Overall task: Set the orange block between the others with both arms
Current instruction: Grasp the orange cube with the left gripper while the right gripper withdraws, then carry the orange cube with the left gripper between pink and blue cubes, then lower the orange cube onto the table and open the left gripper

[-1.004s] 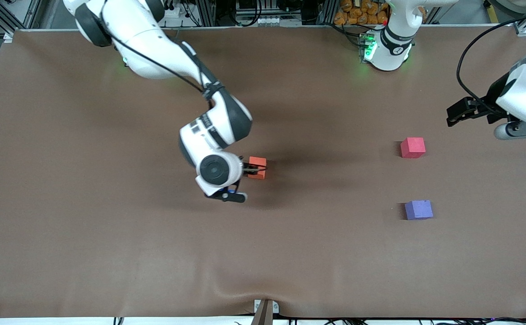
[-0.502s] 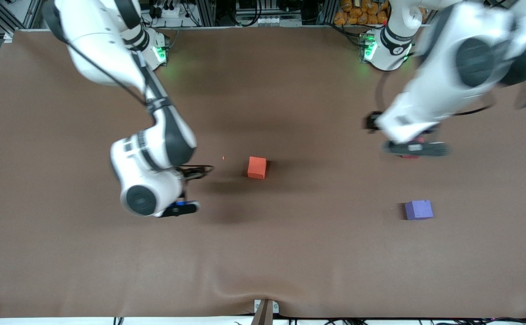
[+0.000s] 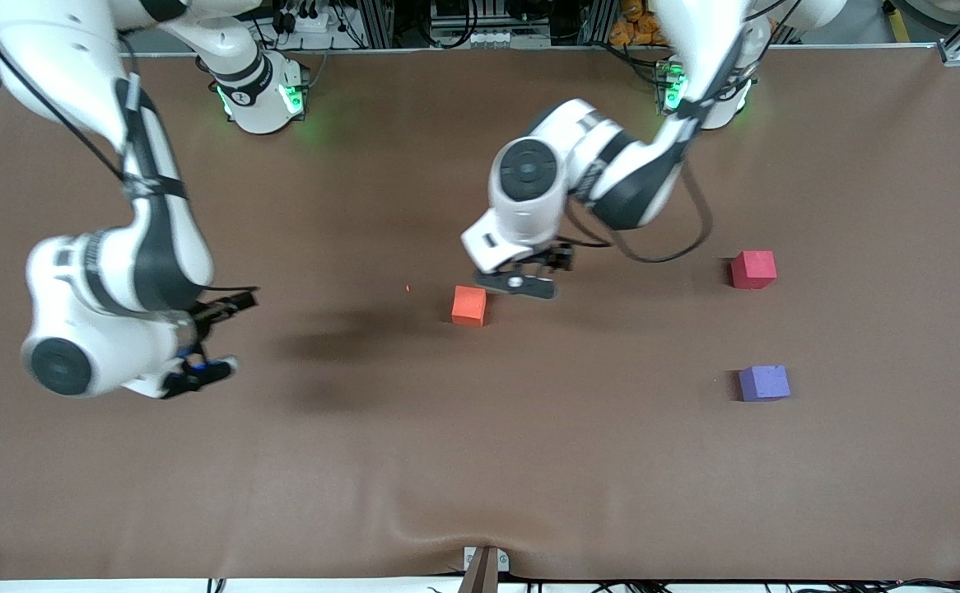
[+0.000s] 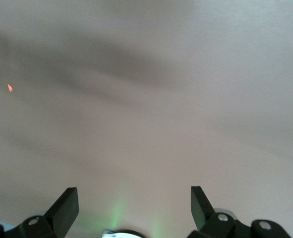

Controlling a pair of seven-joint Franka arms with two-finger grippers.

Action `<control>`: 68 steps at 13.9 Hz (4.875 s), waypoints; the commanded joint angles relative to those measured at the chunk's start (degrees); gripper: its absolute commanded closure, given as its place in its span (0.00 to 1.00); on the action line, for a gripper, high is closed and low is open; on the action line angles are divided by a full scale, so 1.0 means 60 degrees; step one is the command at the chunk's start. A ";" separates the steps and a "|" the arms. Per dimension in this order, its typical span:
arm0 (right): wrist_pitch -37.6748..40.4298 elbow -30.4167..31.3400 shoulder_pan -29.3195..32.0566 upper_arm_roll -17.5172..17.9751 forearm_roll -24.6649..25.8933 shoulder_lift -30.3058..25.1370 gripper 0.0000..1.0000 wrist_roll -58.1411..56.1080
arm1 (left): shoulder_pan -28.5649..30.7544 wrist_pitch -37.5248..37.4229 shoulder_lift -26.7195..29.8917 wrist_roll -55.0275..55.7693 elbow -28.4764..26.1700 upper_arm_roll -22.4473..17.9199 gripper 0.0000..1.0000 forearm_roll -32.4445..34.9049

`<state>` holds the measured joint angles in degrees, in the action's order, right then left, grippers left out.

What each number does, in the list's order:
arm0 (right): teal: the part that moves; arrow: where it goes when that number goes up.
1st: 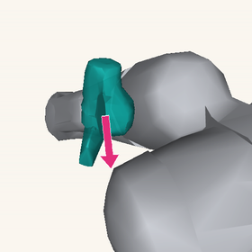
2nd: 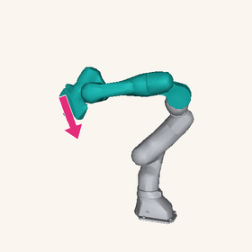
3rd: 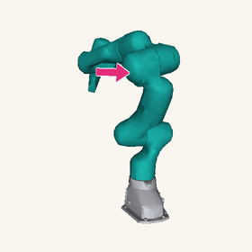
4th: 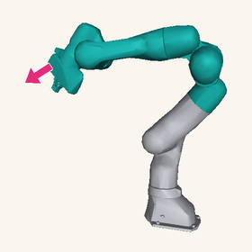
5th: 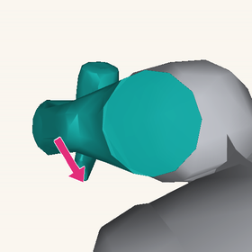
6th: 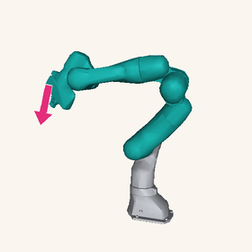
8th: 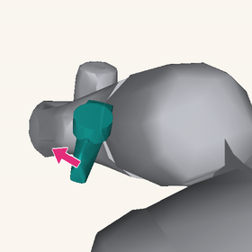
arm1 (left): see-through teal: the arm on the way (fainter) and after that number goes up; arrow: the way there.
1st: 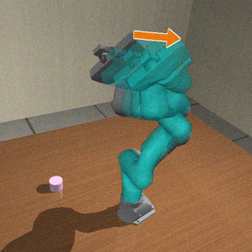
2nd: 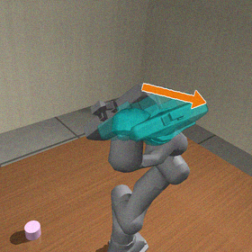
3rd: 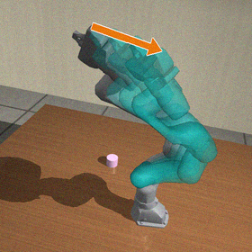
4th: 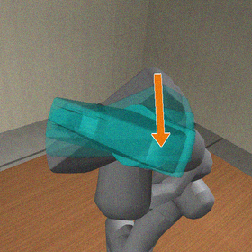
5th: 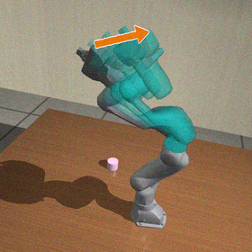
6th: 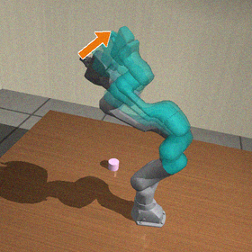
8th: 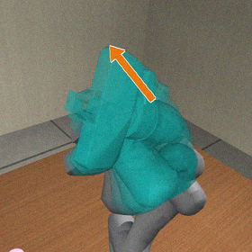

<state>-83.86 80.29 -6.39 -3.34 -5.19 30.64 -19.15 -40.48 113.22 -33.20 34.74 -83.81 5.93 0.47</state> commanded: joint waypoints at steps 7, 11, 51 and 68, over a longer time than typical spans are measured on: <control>-0.0278 0.2204 0.1330 0.0263 0.0891 -0.3156 0.00 -0.1002 | -0.0738 0.1447 -0.2332 0.1489 0.1678 -0.0153 0.00 -0.0034; 0.0746 0.1198 0.1096 0.0307 0.1392 -0.3774 0.00 -0.0270 | -0.0738 0.1843 -0.2714 0.2134 0.1663 -0.0168 0.00 0.0024; 0.0896 0.0885 0.1315 -0.0426 0.0556 -0.5254 0.00 0.1961 | 0.7714 0.2719 0.2062 -0.5277 -0.5088 -0.0344 0.92 -0.0078; 0.0383 0.0827 0.0787 -0.0425 0.1055 -0.5093 0.00 0.3220 | 0.7699 0.4846 0.1329 -0.6523 -0.6159 -0.0329 0.82 0.0010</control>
<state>-81.16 84.56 -1.49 -5.94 0.13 0.66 -0.37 5.29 141.06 -25.02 -3.38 -120.39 3.64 0.50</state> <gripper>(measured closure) 0.000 0.458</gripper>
